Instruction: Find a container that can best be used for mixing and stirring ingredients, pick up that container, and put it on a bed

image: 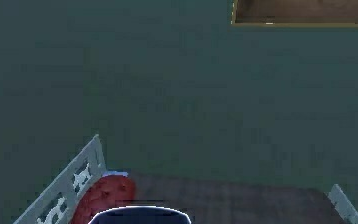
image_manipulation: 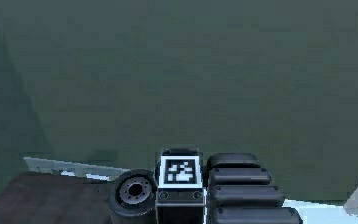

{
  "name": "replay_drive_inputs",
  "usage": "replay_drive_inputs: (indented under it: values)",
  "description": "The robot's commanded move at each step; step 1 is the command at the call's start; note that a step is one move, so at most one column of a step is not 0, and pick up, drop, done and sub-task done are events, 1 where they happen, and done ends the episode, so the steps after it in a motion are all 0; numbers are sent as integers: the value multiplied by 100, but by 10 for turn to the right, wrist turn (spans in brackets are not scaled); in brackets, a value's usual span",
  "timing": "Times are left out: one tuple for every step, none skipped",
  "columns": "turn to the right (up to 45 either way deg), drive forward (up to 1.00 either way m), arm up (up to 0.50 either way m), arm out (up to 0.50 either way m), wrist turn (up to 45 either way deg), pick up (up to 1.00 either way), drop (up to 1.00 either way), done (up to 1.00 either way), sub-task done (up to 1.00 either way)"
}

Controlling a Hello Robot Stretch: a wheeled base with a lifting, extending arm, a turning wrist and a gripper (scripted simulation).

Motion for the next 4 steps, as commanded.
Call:
replay_drive_inputs:
  values:
    - [-120, 0, 0, 0, 0, 0, 0, 0, 0]
    - [450, 0, 0, 0, 0, 0, 0, 0, 0]
    - [60, 0, 0, 0, 0, 0, 0, 0, 0]
    - [60, 0, 0, 0, 0, 0, 0, 0, 0]
